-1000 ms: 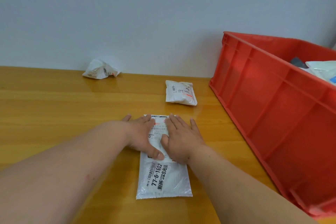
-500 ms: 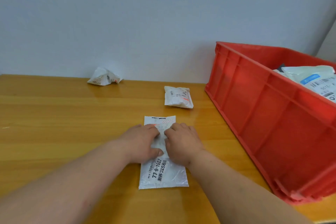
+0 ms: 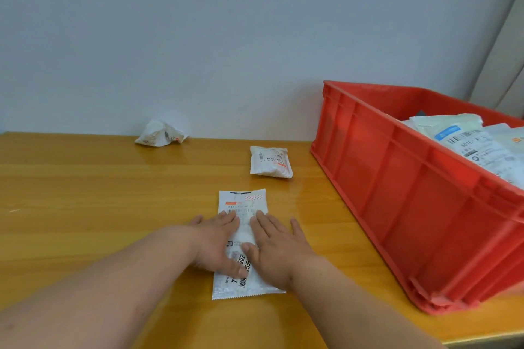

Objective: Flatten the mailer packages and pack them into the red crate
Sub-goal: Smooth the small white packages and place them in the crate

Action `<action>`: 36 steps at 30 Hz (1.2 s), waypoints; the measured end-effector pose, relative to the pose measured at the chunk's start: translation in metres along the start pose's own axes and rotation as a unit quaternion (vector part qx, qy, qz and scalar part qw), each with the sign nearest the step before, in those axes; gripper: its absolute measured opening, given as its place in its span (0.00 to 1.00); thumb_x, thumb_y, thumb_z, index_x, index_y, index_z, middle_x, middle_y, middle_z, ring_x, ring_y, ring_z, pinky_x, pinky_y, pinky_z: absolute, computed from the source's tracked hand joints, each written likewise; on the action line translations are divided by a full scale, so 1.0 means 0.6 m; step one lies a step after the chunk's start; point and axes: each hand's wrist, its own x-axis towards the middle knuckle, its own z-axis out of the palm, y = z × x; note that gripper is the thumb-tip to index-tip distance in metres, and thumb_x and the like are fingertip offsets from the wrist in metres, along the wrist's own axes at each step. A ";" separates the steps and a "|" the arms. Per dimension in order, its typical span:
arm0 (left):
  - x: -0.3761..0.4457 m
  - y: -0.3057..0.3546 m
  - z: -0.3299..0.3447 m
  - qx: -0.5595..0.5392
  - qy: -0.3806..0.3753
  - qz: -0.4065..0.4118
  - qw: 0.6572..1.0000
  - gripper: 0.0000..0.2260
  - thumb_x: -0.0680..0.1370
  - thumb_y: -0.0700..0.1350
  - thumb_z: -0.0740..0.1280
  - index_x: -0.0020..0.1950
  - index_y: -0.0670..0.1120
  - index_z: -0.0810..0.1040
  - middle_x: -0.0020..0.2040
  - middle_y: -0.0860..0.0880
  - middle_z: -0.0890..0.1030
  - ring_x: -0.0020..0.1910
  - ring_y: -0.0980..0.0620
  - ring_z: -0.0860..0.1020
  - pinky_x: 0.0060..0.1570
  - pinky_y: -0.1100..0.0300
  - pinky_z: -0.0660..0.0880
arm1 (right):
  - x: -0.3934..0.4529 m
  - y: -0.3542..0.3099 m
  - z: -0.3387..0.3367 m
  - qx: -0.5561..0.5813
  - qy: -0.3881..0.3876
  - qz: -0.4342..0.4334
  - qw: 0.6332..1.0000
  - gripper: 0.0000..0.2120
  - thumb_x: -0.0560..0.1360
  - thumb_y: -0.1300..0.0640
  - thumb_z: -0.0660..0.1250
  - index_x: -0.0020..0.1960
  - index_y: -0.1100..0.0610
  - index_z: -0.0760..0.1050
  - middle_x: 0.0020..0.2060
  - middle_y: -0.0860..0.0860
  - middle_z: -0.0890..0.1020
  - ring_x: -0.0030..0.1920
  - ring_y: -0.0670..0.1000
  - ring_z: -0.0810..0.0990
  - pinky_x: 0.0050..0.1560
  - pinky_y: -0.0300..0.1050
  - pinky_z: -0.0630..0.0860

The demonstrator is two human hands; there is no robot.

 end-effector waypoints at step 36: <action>0.173 -0.058 -0.090 -0.229 0.211 -0.055 0.949 0.26 0.81 0.57 0.61 0.77 0.52 0.62 0.78 0.53 0.60 0.75 0.51 0.62 0.72 0.49 0.63 | 0.198 0.088 -0.106 -0.003 0.069 0.110 0.992 0.21 0.80 0.53 0.57 0.72 0.47 0.70 0.80 0.47 0.40 0.79 0.56 0.39 0.77 0.63 0.41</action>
